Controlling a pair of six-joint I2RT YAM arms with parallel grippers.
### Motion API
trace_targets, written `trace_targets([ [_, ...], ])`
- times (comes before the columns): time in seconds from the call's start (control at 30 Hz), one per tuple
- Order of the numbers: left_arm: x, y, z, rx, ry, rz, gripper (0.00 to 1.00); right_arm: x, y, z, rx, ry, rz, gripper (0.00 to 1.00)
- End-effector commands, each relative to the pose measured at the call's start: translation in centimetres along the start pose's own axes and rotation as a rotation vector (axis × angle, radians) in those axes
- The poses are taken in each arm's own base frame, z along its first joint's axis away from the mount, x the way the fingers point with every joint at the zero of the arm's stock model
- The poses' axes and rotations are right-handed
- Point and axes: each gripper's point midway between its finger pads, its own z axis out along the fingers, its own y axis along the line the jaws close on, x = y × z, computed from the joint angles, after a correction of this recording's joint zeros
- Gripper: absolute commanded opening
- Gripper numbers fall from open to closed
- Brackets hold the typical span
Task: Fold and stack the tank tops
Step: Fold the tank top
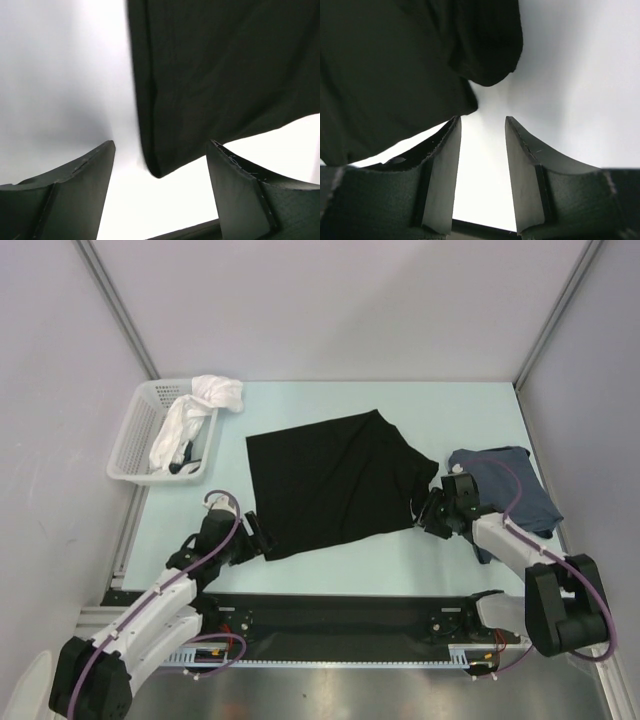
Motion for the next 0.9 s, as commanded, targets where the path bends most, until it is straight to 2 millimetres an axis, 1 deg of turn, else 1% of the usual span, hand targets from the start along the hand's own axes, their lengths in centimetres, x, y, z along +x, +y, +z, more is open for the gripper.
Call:
trace_targets([
  [0.0, 1.1, -0.1, 0.7, 0.011, 0.039, -0.044, 0.78, -0.3, 1.1, 1.1, -0.049, -0.006, 0.036, 0.46],
  [0.07, 1.1, -0.3, 0.9, 0.016, 0.044, -0.054, 0.75, -0.1, 1.2, 1.6, -0.052, 0.006, 0.041, 0.45],
  [0.13, 1.5, -0.3, 1.0, 0.011, 0.066, -0.067, 0.73, 0.2, 1.4, 1.7, -0.059, 0.017, 0.042, 0.46],
  [0.17, 1.7, -0.2, 1.0, 0.003, 0.072, -0.080, 0.71, 0.3, 1.3, 1.7, -0.059, 0.019, 0.043, 0.47],
  [0.23, 1.7, 0.4, 1.0, -0.038, 0.067, -0.104, 0.70, 0.5, 1.2, 1.7, -0.056, 0.019, 0.050, 0.48],
  [0.33, 2.3, 0.9, 1.0, -0.060, 0.078, -0.134, 0.68, 1.1, 1.2, 1.6, -0.063, 0.020, 0.060, 0.49],
  [0.4, 2.8, 0.9, 0.9, -0.059, 0.095, -0.157, 0.65, 1.4, 1.1, 1.6, -0.056, 0.021, 0.067, 0.48],
  [0.53, 3.6, 1.5, 0.4, -0.098, 0.116, -0.192, 0.64, 1.5, 0.9, 1.8, -0.046, 0.013, 0.071, 0.47],
  [0.6, 3.5, 1.5, 0.1, -0.104, 0.102, -0.193, 0.64, 1.5, 0.8, 2.0, -0.039, 0.013, 0.074, 0.46],
  [0.67, 3.9, 1.6, -0.2, -0.117, 0.116, -0.192, 0.64, 1.6, 0.9, 2.1, -0.042, 0.016, 0.072, 0.42],
  [0.73, 4.0, 1.2, -0.4, -0.111, 0.125, -0.176, 0.64, 1.7, 0.9, 2.3, -0.036, 0.020, 0.071, 0.39],
  [0.77, 4.2, 1.4, -0.6, -0.124, 0.138, -0.174, 0.63, 1.8, 1.0, 2.3, -0.039, 0.022, 0.070, 0.33],
  [0.83, 4.6, 1.2, -0.8, -0.132, 0.163, -0.157, 0.61, 1.7, 0.8, 2.2, -0.025, 0.008, 0.074, 0.27],
  [0.87, 4.8, 1.2, -0.8, -0.135, 0.171, -0.160, 0.59, 1.9, 0.7, 2.2, -0.022, 0.007, 0.071, 0.17],
])
